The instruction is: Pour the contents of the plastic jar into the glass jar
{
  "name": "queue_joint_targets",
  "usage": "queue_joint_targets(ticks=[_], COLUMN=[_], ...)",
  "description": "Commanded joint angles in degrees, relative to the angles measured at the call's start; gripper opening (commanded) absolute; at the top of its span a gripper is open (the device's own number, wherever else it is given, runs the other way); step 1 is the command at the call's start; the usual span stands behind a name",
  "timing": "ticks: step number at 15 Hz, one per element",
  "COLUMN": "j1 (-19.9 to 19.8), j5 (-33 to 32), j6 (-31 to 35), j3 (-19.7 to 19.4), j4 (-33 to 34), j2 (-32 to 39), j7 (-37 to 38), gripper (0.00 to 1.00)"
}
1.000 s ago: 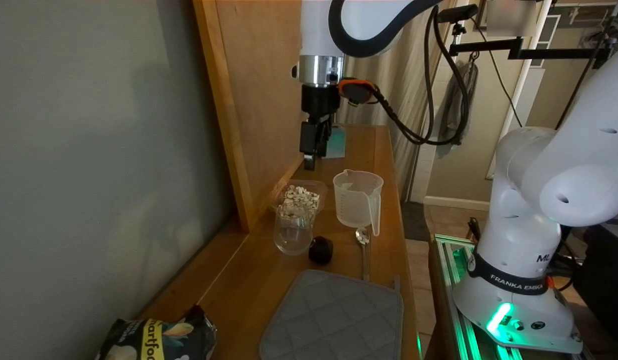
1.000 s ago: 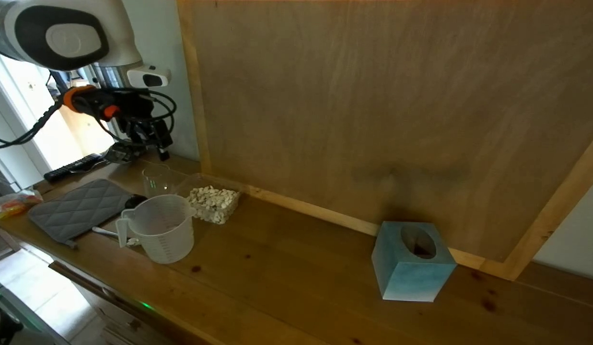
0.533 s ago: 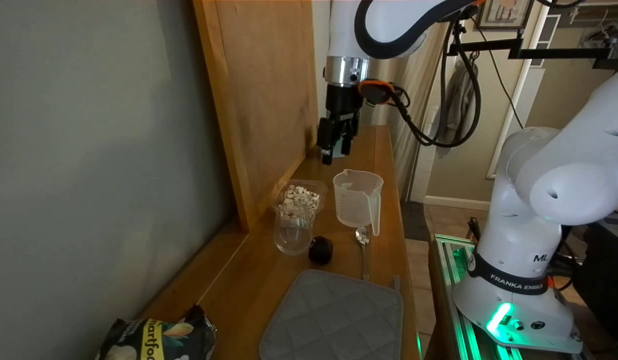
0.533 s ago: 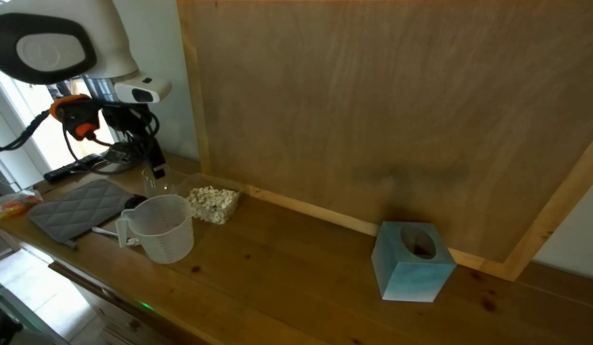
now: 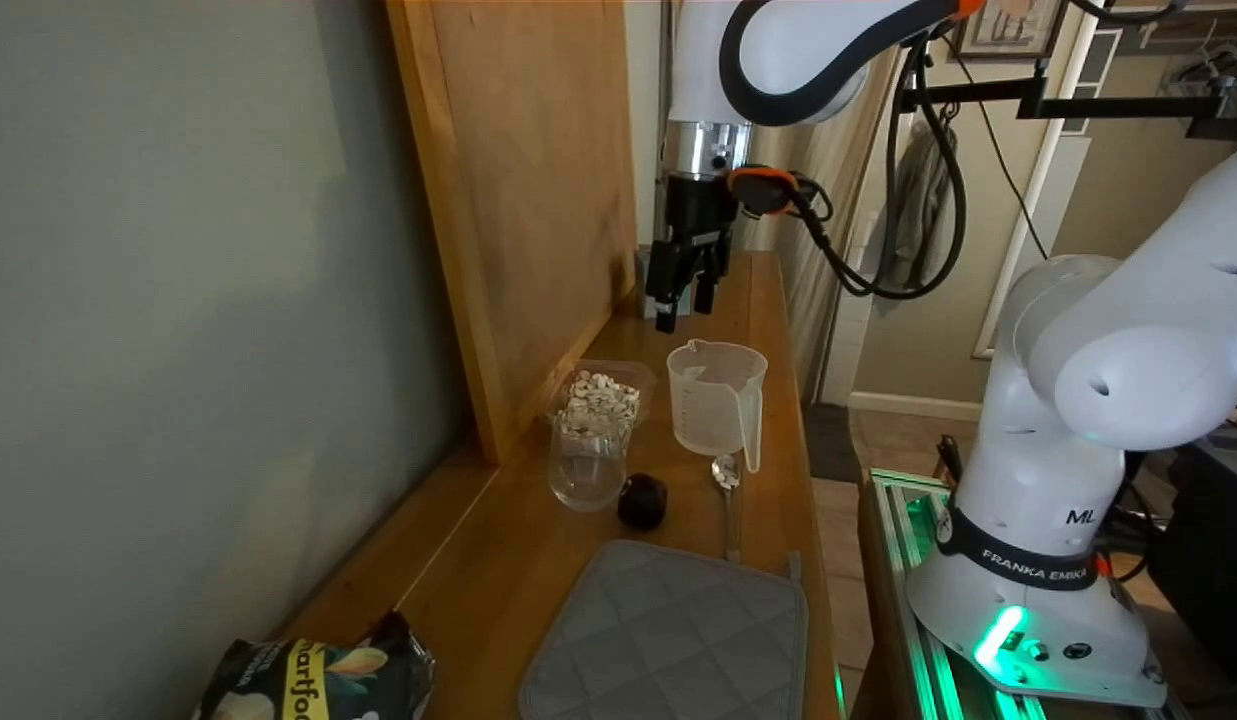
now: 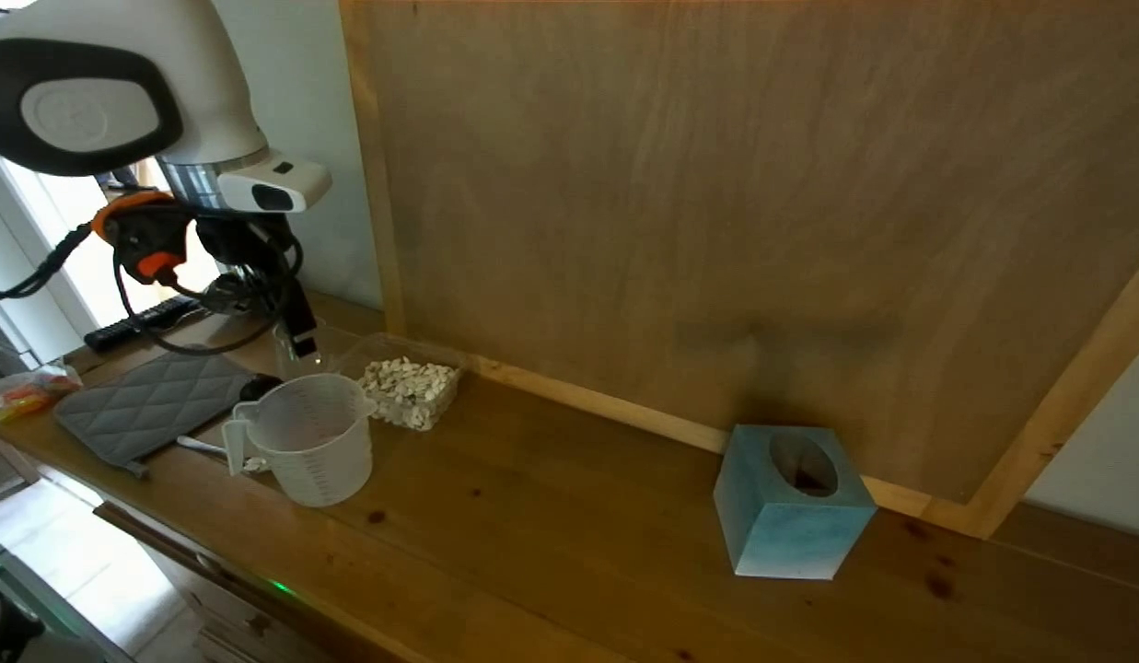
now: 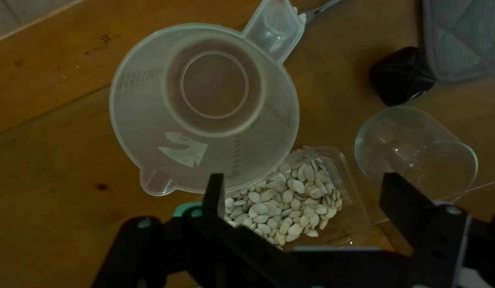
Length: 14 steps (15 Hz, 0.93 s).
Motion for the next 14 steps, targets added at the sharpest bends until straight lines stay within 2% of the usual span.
queue_joint_targets(ticks=[1, 6, 14], j1=[-0.09, -0.09, -6.34], j5=[0.06, 0.06, 0.48], j6=[-0.14, -0.14, 0.88], j3=[0.07, 0.09, -3.94], j4=[0.10, 0.10, -2.30], j2=[0.01, 0.01, -3.00], j7=[-0.06, -0.06, 2.94], gripper=[1.00, 1.00, 1.00])
